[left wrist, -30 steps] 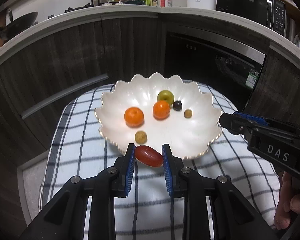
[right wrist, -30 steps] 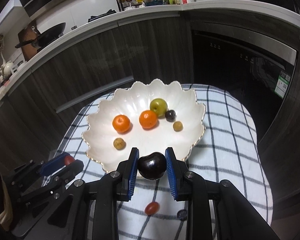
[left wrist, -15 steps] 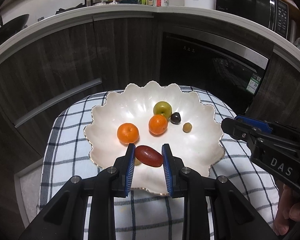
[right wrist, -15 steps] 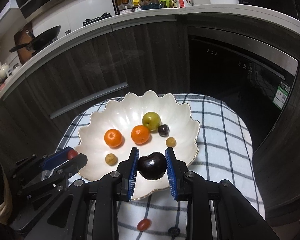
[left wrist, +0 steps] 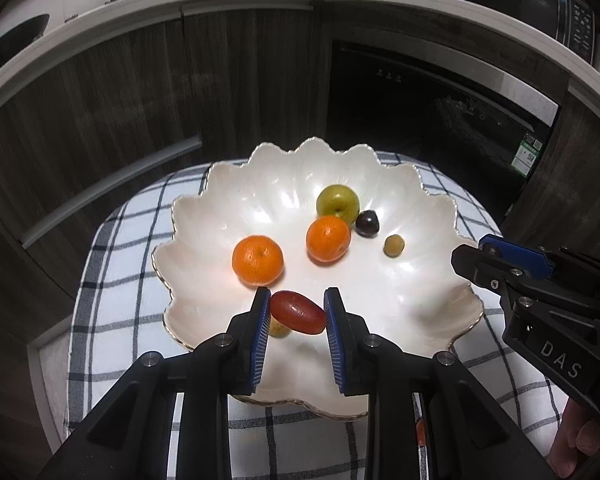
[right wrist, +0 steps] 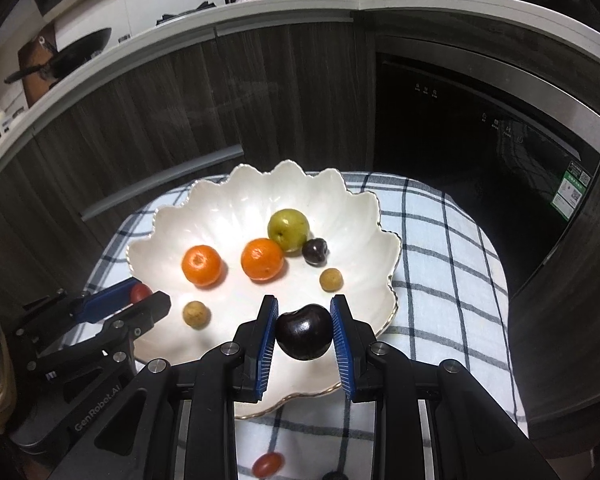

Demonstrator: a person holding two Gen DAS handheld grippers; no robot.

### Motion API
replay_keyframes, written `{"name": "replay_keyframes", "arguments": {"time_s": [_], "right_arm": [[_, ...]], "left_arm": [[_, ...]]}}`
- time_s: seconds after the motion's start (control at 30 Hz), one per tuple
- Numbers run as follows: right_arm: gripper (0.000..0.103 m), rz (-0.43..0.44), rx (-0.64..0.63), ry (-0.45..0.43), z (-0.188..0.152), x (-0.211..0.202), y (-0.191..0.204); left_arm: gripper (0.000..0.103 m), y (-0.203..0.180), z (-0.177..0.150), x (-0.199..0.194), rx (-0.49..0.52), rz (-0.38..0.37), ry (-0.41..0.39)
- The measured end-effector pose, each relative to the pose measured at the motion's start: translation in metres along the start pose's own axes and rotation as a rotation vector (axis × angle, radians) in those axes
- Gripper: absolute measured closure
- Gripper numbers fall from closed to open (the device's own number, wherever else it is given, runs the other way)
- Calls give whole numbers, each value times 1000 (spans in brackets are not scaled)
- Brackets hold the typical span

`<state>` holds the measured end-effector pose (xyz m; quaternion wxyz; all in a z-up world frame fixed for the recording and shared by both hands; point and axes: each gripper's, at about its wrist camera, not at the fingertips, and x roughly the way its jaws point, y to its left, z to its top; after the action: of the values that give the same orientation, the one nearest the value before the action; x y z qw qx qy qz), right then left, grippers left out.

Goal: Organize fruits
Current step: 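Lift the red grape and dark cherry over the white bowl with both tools, then open both tools to drop the red grape and cherry into the bowl, then withdraw both tools and lower toward the second red grape and blueberry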

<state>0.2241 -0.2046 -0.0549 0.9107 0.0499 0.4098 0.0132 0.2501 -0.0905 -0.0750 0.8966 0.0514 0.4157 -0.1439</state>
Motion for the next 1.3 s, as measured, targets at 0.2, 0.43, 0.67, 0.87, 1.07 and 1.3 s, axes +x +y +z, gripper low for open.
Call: {"name": "replay_keyframes", "arguments": {"time_s": [0.2, 0.43, 0.67, 0.87, 1.07, 1.3], "right_arm": [[74, -15, -26, 34, -2, 13, 4], [74, -12, -33, 58, -5, 22, 5], [73, -24, -52, 51, -3, 21, 8], [47, -41, -40, 16, 2, 12, 6], [34, -61, -35, -13, 7, 2, 5], [22, -72, -2, -45, 9, -14, -1]], "left_arm": [[75, 2, -3, 9, -2, 4, 23], [75, 4, -3, 12, -8, 12, 32], [55, 7, -2, 10, -18, 15, 30], [44, 8, 1, 3, -20, 27, 7], [35, 9, 4, -8, -19, 59, -26], [25, 8, 7, -25, -21, 82, -62]]}}
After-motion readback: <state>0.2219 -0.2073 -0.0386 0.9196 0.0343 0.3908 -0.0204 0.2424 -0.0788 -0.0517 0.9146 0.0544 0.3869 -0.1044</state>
